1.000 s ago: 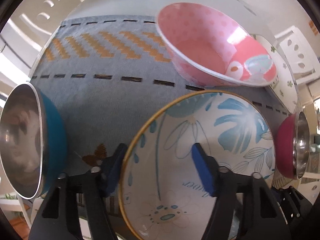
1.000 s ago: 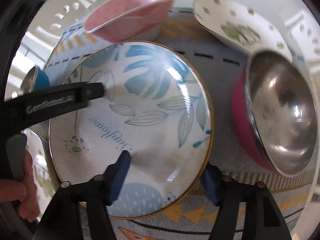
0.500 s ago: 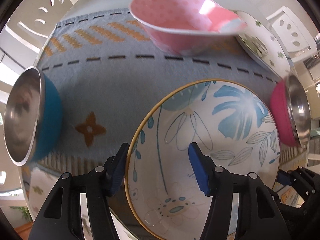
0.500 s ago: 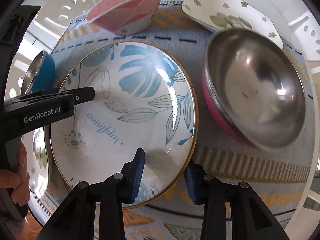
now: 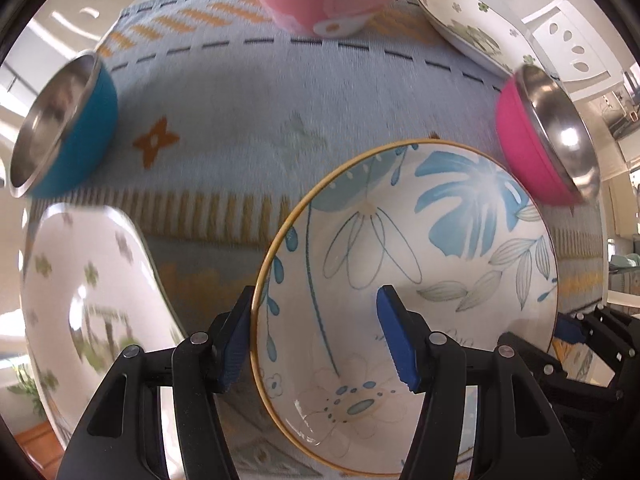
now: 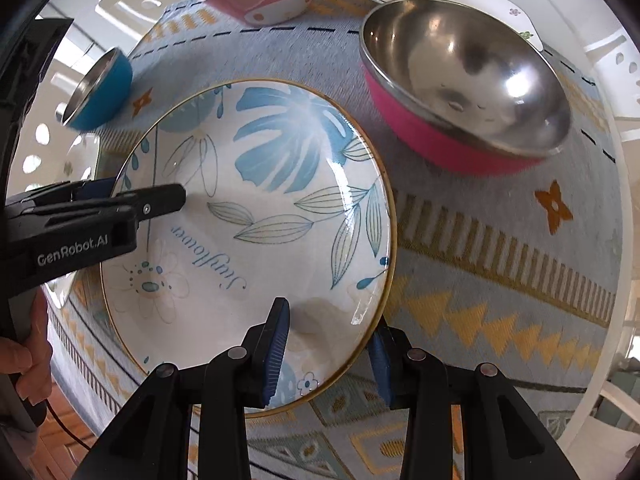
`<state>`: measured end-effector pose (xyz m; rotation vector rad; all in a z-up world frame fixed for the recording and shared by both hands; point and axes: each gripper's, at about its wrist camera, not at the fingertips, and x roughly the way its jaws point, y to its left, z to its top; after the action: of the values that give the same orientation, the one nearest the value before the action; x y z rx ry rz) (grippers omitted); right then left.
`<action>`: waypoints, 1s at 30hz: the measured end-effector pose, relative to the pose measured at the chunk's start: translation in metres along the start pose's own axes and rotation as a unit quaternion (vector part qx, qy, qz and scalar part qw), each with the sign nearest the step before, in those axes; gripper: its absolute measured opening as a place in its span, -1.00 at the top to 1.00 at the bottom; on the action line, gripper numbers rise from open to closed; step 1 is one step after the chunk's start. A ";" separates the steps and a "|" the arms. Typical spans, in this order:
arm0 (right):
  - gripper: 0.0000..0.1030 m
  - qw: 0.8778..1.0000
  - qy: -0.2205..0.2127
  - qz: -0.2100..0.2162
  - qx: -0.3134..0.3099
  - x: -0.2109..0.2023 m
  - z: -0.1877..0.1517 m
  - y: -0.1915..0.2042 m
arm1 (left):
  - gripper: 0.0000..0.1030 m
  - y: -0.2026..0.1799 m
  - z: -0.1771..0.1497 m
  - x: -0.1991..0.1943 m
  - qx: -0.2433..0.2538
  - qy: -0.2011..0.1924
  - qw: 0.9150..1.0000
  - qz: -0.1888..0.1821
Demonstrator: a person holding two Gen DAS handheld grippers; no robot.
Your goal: Organize plates and bowls
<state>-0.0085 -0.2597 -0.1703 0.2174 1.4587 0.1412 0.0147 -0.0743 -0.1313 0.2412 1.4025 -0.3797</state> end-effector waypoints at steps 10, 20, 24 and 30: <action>0.29 0.998 0.019 0.007 -0.064 -0.010 -0.041 -0.012 | -0.09 -0.001 -0.052 0.013 -0.039 0.011 0.999 -0.002; 0.29 0.993 0.029 0.006 -0.110 0.000 -0.051 0.023 | -0.09 -0.003 -0.105 0.024 -0.088 0.024 0.996 -0.018; 0.29 0.991 0.041 0.013 -0.123 0.002 -0.057 0.032 | -0.09 -0.013 -0.122 0.028 -0.097 0.029 0.995 -0.020; 0.29 0.989 0.064 0.011 -0.133 0.009 -0.065 0.039 | -0.09 -0.033 -0.133 0.033 -0.101 0.040 0.994 -0.032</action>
<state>-0.0709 -0.2156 -0.1762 0.0054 1.5469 0.3703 -0.1155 -0.0568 -0.1832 0.0464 1.5192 -0.2816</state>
